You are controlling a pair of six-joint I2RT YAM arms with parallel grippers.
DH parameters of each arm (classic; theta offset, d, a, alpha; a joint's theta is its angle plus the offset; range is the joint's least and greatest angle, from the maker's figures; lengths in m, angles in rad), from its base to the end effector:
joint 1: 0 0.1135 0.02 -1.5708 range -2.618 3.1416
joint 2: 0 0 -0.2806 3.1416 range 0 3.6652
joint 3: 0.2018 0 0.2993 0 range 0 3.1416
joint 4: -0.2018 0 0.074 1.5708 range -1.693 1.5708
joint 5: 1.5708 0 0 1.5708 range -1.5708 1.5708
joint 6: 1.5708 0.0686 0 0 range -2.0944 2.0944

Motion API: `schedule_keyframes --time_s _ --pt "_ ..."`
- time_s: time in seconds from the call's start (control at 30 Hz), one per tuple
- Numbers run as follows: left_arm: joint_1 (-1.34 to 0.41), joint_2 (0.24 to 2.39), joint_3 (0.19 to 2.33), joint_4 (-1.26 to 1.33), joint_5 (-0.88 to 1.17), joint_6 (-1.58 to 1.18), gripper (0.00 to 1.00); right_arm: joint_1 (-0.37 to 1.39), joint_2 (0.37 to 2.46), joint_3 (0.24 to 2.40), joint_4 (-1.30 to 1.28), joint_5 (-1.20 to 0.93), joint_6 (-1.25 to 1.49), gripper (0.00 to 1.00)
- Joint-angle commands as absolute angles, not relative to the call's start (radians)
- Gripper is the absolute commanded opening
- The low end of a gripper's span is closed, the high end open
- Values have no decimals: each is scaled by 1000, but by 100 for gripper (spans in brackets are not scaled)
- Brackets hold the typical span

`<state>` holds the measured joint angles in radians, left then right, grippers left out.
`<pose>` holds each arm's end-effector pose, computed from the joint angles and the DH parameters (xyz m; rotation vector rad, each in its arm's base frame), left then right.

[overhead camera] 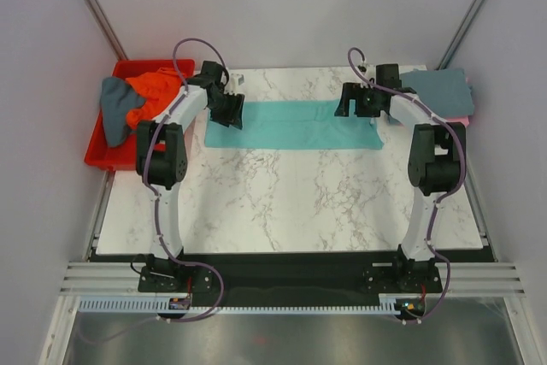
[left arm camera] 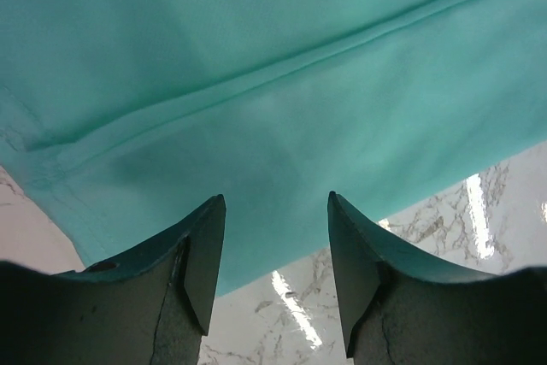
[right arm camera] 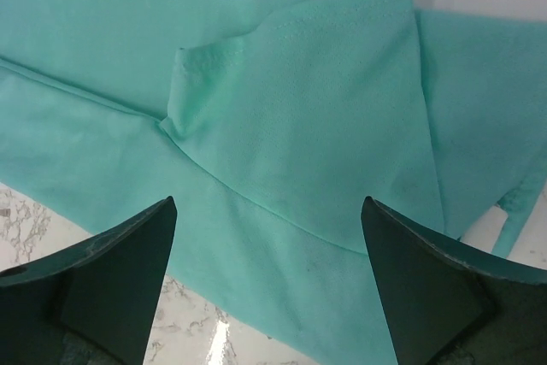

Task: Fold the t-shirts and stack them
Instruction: Fold the tshirt

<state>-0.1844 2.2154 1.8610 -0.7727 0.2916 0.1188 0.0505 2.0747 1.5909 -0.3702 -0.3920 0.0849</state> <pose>0.5316 -0.1192 0.1661 0.4924 2.6352 -0.4131 0.5312 0.0531 0.1723 -0.1372 2.4040 0.5365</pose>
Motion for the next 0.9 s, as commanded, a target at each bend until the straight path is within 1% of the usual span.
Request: schedule_keyframes --time_s 0.0,0.2,0.5,0.7,0.87 --pt "-175 2252 1933 -724 249 153 58 51 2100 1643 -342 -440 123 98" --pt "-167 2281 1911 -735 230 167 58 41 2190 1660 -373 -439 104 98" --pt "-169 2211 1761 -735 195 141 54 34 2309 1798 -380 -434 112 98" --pt "-219 2083 1550 -723 193 120 54 34 2400 1930 -373 -440 120 98" --pt "-333 1958 1375 -680 178 98 54 55 2463 2038 -321 -445 152 98"
